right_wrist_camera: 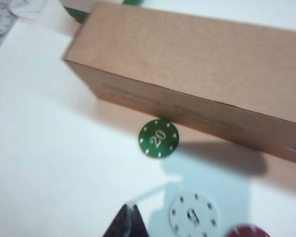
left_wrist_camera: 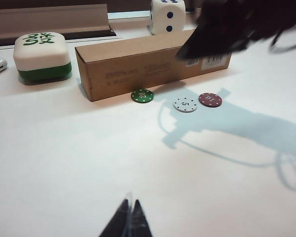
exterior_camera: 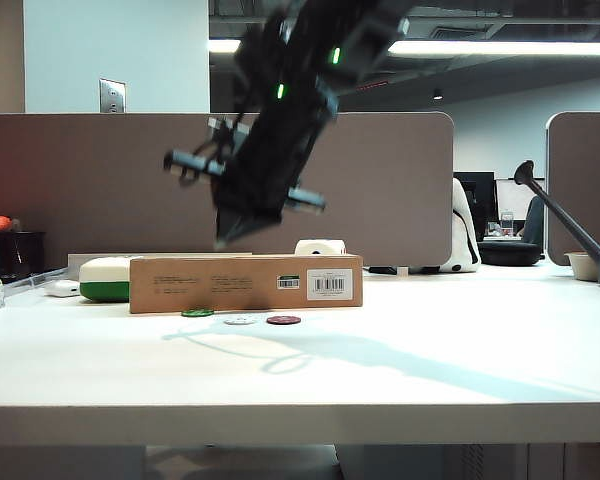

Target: Push the chip with the highest value in the row forward next to the rectangular box.

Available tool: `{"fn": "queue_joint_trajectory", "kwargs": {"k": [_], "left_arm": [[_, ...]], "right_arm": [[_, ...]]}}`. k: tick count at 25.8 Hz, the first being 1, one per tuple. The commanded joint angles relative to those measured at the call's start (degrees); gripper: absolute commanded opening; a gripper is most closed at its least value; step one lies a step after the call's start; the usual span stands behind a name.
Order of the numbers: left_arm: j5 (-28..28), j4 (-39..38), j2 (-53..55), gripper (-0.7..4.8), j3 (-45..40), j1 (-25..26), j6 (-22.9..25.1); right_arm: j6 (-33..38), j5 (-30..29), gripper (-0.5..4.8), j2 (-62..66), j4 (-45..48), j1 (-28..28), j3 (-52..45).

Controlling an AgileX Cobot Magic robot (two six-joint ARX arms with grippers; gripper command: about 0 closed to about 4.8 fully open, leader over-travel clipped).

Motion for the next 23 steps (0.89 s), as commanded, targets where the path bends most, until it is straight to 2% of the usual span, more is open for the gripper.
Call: {"fn": "queue_joint_trajectory", "kwargs": {"k": [1,5,8,15,23], "left_arm": [[0.17,0.61,-1.14,-0.05,0.04,0.00,-0.17],[0.17,0.63,-3.58,-0.05,0.04,0.00,-0.17],[0.20,0.72,-5.25,-0.05,0.04,0.00,-0.17],[0.17,0.70,-7.52,-0.05,-0.09,0.02,-0.15],[0.04,0.74,-11.67,-0.05,-2.58,0.15,-0.15]], "right_arm": [[-4.17,1.99,-0.09,-4.28,-7.19,0.46,0.11],[-7.50,3.30,-0.09,-9.07,-13.60,0.83,-0.70],[-7.54,3.43,-0.09,-14.75,-13.75,1.14,-5.27],[-5.57,9.55,-0.09,-36.06,-7.23,4.81,-27.12],[-1.51,13.53,-0.09,-56.87,6.19,7.58,-48.22]]}}
